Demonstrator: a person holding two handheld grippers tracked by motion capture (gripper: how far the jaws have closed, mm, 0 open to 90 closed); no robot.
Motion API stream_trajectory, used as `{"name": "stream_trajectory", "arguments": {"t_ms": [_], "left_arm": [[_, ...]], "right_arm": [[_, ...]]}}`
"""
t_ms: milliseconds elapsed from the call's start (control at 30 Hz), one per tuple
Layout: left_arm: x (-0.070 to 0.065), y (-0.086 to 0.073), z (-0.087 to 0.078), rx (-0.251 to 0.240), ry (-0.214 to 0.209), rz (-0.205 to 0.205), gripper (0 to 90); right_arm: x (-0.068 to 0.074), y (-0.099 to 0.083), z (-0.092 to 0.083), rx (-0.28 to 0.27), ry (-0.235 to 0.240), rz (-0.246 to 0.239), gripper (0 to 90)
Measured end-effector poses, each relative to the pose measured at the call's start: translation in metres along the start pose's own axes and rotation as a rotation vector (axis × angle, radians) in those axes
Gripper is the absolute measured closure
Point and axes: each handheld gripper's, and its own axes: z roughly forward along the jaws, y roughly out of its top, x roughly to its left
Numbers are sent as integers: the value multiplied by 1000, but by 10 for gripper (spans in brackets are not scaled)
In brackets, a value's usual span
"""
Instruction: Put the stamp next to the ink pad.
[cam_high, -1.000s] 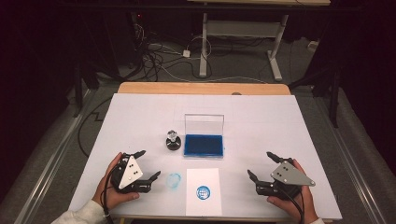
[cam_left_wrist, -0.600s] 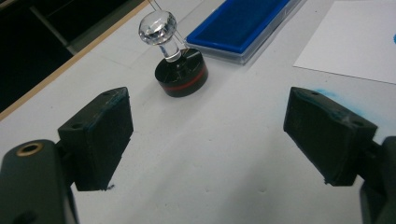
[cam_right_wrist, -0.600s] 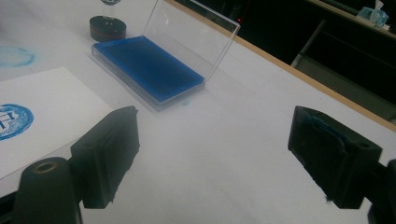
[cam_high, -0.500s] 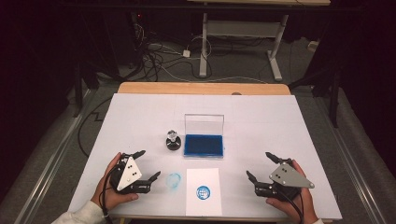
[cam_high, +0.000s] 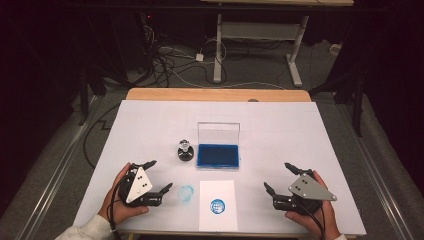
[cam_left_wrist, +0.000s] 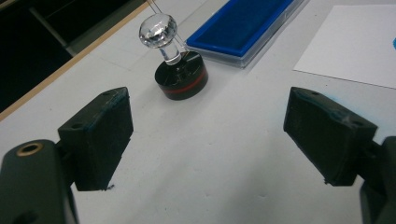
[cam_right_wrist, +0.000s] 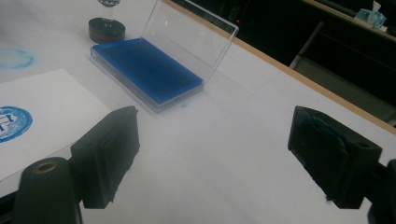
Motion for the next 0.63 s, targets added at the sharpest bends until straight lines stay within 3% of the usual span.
{"name": "stream_trajectory", "arguments": {"t_ms": [200, 500, 633], "left_arm": [[3, -2, 2, 8, 2, -19, 152], [0, 2, 3, 9, 15, -14, 152], [0, 1, 3, 18, 22, -23, 152]], "right_arm": [[-2, 0, 4, 3, 4, 2, 165], [-4, -1, -1, -8, 0, 8, 162], [-7, 1, -2, -23, 1, 33, 159]]}}
